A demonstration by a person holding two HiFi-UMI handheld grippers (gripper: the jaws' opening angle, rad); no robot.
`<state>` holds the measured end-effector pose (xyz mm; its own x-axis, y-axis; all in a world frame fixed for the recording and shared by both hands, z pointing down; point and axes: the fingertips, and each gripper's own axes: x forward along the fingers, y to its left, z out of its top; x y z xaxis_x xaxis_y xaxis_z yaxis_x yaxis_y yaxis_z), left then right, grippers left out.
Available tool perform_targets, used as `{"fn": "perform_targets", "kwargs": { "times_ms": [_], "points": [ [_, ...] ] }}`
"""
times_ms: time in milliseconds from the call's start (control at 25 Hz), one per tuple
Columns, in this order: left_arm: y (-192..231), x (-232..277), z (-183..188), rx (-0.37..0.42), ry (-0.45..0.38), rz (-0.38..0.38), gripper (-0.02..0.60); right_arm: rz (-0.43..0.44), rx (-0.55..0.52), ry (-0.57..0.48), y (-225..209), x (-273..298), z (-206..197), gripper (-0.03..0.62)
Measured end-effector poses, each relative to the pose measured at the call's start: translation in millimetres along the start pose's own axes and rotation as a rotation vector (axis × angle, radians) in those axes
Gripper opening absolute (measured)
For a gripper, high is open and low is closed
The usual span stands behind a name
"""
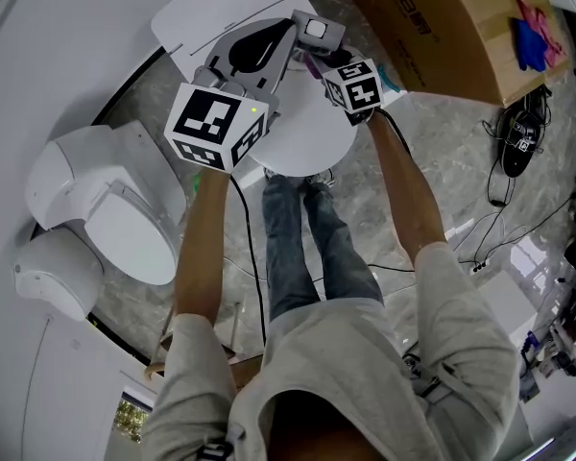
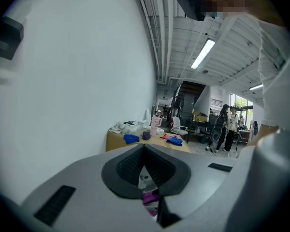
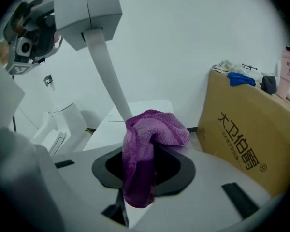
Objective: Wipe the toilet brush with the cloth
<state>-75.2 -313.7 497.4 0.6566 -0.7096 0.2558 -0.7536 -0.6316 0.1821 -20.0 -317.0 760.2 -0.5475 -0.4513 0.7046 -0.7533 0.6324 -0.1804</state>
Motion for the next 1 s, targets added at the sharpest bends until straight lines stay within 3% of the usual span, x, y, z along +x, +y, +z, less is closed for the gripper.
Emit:
{"fn": "perform_targets", "kwargs": {
  "times_ms": [400,1000],
  "points": [
    [0.7,-0.3,-1.7,-0.001,0.011,-0.002,0.018,-0.033,0.041,0.024,-4.7,5.9,-8.7,0.123],
    [5.4,-3.5,-7.8,0.065,0.039,0.049,0.02,-0.141,0.04,-0.219,-3.3,-114.6,35.9,0.123]
  ]
}}
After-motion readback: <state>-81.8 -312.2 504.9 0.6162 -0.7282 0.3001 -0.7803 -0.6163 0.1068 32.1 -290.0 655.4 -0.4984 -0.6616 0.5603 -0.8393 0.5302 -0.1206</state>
